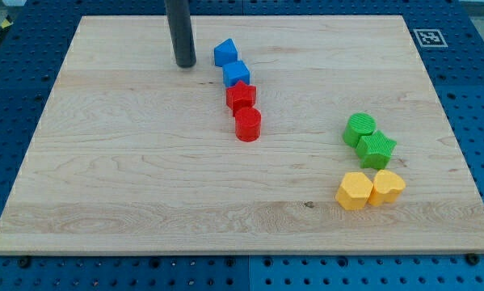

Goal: Nudge the blue triangle a bit down

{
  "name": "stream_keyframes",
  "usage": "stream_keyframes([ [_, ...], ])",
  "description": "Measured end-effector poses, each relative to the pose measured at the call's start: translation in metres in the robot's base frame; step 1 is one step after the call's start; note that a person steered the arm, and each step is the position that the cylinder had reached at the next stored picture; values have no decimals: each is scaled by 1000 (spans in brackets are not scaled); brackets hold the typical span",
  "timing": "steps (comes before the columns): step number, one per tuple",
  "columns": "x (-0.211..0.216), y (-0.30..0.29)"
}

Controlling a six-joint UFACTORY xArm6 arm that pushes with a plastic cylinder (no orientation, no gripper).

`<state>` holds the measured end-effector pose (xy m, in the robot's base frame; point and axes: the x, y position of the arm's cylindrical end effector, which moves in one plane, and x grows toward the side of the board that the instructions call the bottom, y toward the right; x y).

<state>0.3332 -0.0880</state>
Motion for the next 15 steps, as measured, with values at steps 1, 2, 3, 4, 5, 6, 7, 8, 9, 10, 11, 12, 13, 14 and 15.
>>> stream_keyframes([
  [1, 9, 25],
  [2, 9, 41],
  [3, 10, 46],
  [4, 10, 38],
  [5, 0, -22],
  [6, -37, -69],
  [7, -53, -64],
  [8, -52, -31],
  [9, -49, 4],
  [10, -42, 18],
  [11, -40, 18],
  [12, -40, 18],
  [13, -39, 24],
  [14, -32, 26],
  [15, -23, 29],
])
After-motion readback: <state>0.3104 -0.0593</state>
